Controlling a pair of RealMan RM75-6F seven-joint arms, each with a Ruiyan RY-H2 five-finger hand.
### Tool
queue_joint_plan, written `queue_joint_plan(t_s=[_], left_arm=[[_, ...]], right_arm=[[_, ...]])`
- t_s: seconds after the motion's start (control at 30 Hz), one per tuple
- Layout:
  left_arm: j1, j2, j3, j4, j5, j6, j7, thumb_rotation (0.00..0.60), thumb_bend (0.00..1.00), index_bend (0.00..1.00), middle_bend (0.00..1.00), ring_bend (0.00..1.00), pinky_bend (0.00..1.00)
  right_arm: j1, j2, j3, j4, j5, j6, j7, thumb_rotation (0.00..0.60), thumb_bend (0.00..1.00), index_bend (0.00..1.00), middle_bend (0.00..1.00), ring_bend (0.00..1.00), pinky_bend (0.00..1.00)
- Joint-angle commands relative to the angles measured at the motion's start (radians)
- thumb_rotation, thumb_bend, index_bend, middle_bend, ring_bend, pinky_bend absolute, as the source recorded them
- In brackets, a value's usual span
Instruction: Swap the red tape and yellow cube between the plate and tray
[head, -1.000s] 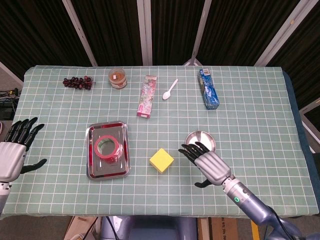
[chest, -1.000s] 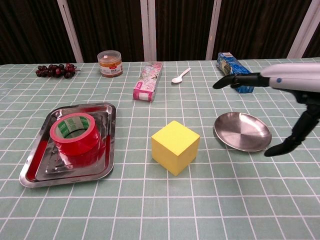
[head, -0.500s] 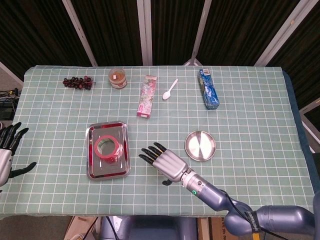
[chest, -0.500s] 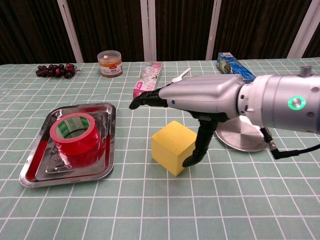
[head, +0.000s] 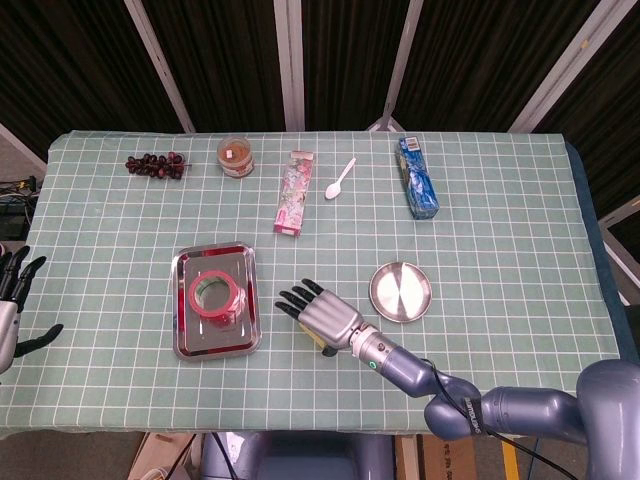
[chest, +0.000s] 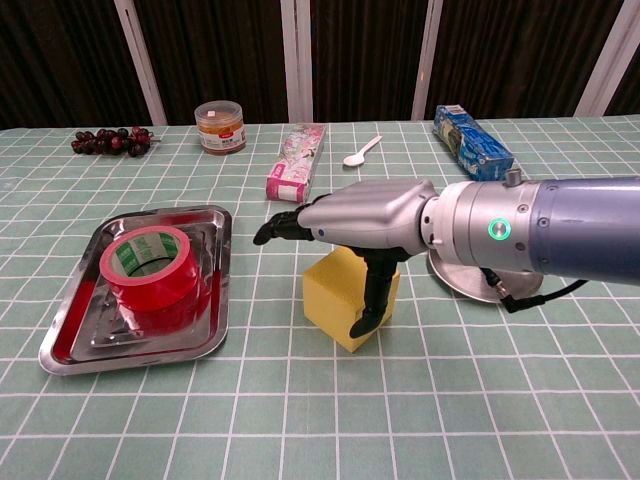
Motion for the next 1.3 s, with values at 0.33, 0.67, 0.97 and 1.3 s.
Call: queue_joint_plan(t_s=[0.33,0.67,0.97,1.3], left_arm=[[0.002,-0.015,-0.024,0.006,0.009,-0.016,-0.007,0.600,0.04,0.12,0.00,0.00,0.00],[0.010,-0.021,-0.038,0.016,0.019,-0.011,-0.025,0.600,0.04,0.12,0.00,0.00,0.00],[0.023,-0.023,-0.044,0.018,0.033,0.007,-0.004,0.600,0.04,0.12,0.00,0.00,0.00],[0.035,-0.021,-0.050,0.004,0.046,0.020,0.012,0.600,0.04,0.12,0.00,0.00,0.00]], right_arm=[[-0.010,-0.026,-0.034,0.088,-0.110,0.050,0.114,0.600,0.13,0.25,0.23,0.42,0.30],[-0.024,-0.035,-0.038,0.108,-0.156,0.107,0.152,0.600,0.23,0.36,0.37,0.59,0.47],[-0.034,0.088,0.013,0.090,-0.095,0.129,0.142,0.600,0.24,0.36,0.37,0.59,0.47],[-0.080,0.264,-0.024,0.126,0.010,0.023,0.229,0.600,0.24,0.36,0.37,0.57,0.44]])
